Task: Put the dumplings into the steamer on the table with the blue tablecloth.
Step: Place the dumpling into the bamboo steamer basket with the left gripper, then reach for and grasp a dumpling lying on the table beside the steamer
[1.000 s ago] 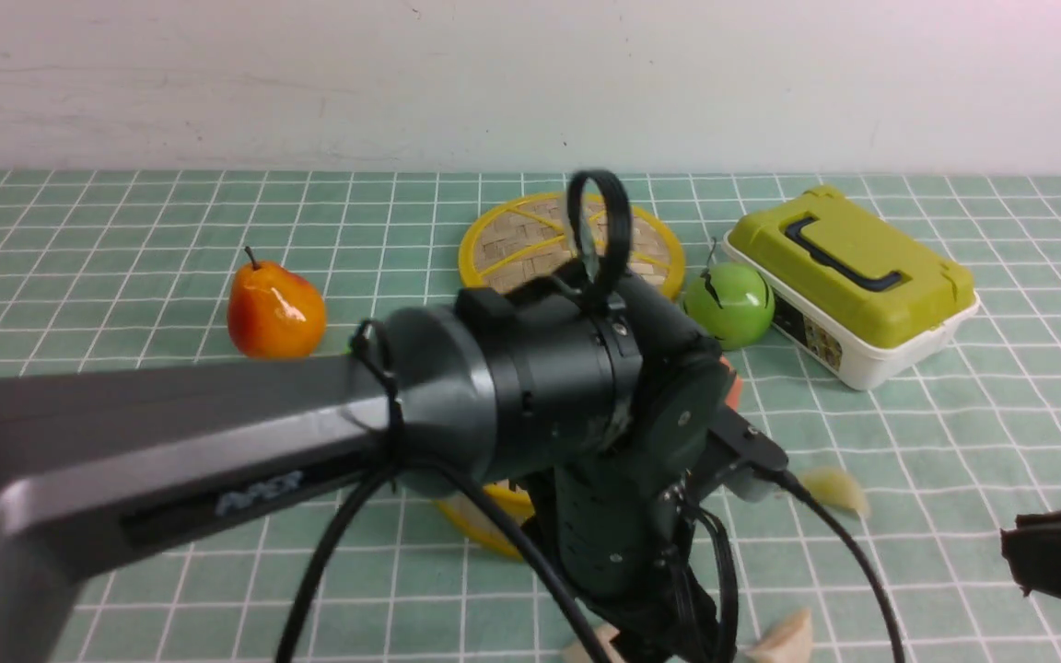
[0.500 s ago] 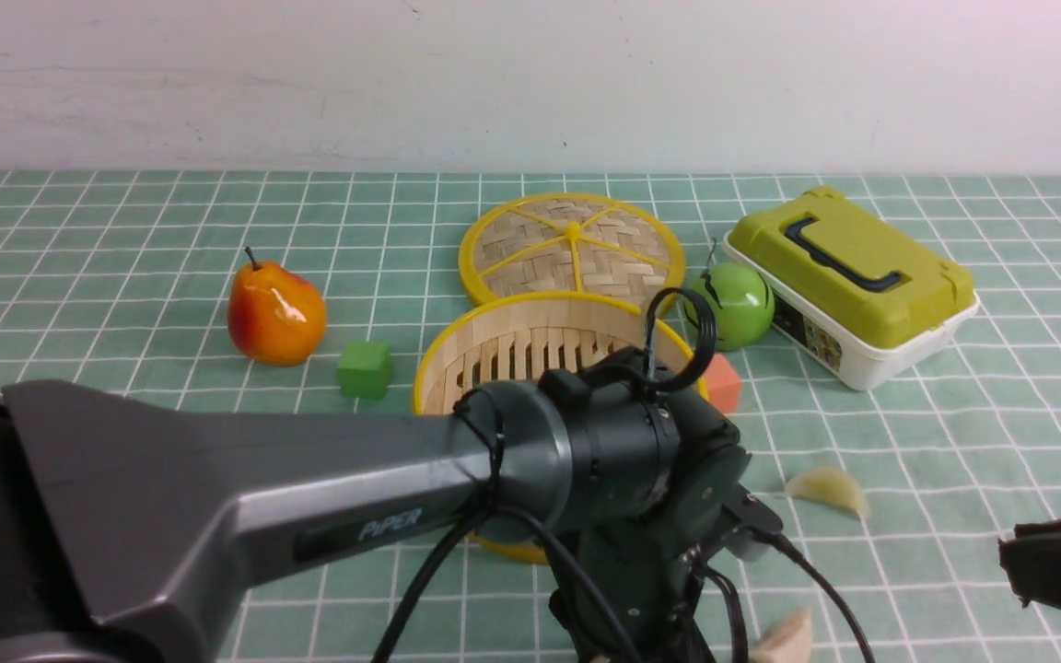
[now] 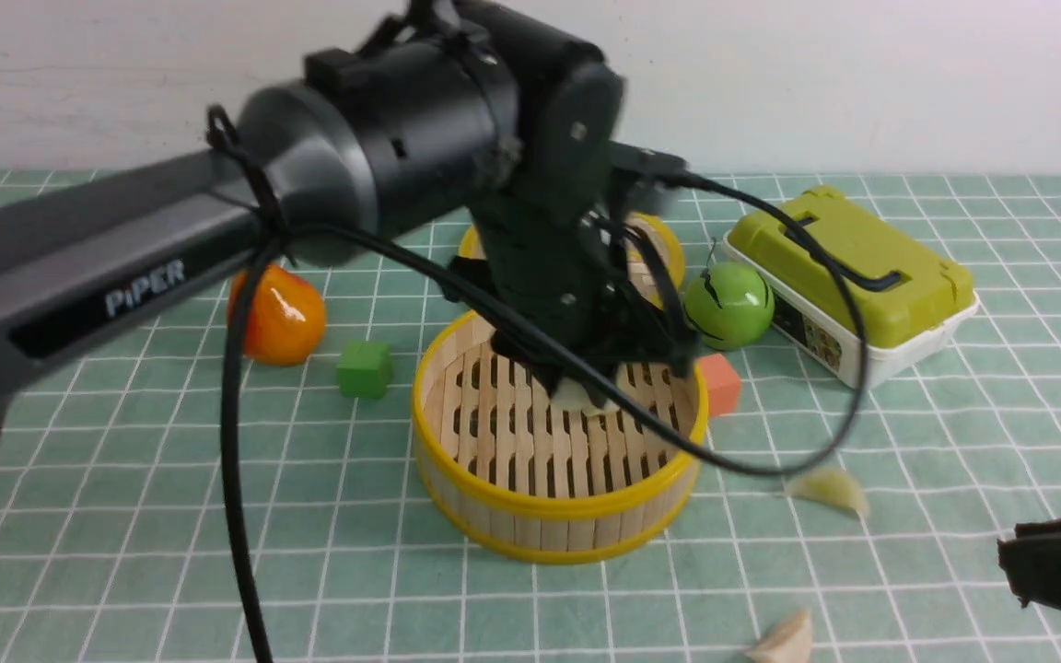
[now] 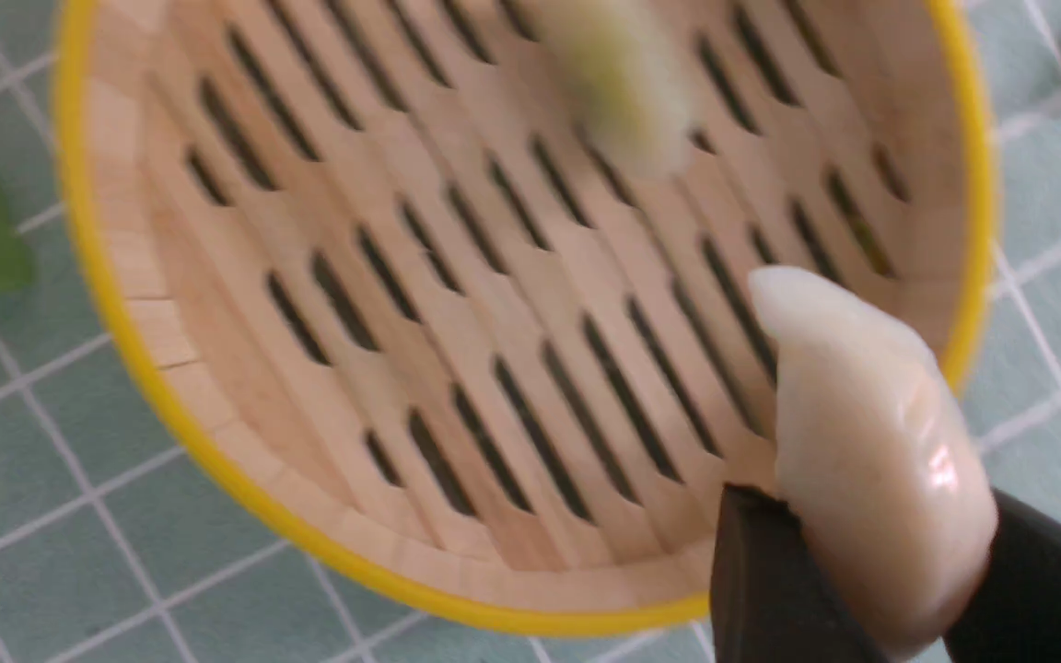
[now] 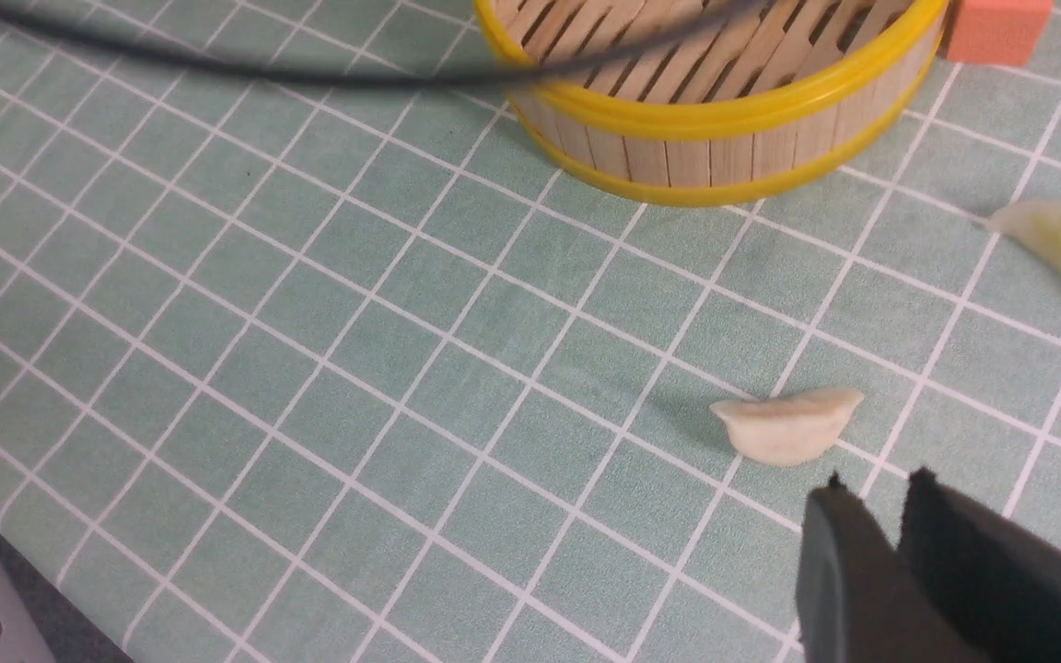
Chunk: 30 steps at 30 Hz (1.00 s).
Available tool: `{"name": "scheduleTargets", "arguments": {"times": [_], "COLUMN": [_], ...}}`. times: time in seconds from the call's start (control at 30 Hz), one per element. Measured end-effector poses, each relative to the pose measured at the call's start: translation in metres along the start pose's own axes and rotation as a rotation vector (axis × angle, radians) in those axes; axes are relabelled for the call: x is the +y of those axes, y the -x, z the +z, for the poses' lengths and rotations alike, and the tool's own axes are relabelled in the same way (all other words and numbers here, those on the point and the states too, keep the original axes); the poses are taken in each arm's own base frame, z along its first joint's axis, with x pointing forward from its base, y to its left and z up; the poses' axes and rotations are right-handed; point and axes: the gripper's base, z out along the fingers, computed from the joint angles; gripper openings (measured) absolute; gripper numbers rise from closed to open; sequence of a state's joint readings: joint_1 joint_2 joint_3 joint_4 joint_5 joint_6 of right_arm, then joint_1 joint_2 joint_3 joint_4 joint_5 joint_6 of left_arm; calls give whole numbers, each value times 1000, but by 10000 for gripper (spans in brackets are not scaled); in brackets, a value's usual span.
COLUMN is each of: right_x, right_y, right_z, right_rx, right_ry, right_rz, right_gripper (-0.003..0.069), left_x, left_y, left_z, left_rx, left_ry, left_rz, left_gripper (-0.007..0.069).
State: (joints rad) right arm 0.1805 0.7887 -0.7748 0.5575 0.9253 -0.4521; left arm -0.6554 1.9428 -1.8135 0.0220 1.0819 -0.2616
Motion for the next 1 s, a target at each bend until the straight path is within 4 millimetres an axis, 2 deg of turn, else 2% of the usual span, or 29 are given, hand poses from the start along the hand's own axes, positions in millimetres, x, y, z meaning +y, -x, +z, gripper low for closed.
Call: {"name": "scheduleTargets", "arguments": {"times": [0.1,0.2,0.27,0.47,0.6,0.67,0.7,0.77,0.83,0.97,1.0], "right_x": [0,-1,-1,-5,-12,-17,-17,-26,-32,-46,-52], "right_y": [1,2,3,12,26,33,34,42,47,54,57], "right_z": [0,0,0,5,13,17,18,26,35,53,63], "right_rx": [-9,-26,-35,30,98,133,137,193,236,303,326], "right_ry": [-4,-10,-14,-10,-26,-42,-43,-77,-97,-127,-136], "right_rz": [0,2,2,-3,14,16,15,32,40,37,34], "right_gripper": [95,97,97,97,101,104,104,110,118,158,194], "left_x": [31,49,64,75,76,76,76,75,74,67,63], "left_y": [10,16,17,12,13,15,14,17,21,24,21], "left_z": [17,37,62,101,104,99,99,86,63,2,-27], "left_rx": [-15,-29,-22,30,24,25,29,46,42,-19,-44], "left_ry": [16,26,42,63,62,67,68,76,74,23,-11], "left_rz": [-127,-206,-266,-293,-294,-290,-290,-268,-238,-198,-178], "left_gripper": [237,237,237,244,329,387,391,421,426,398,373]}}
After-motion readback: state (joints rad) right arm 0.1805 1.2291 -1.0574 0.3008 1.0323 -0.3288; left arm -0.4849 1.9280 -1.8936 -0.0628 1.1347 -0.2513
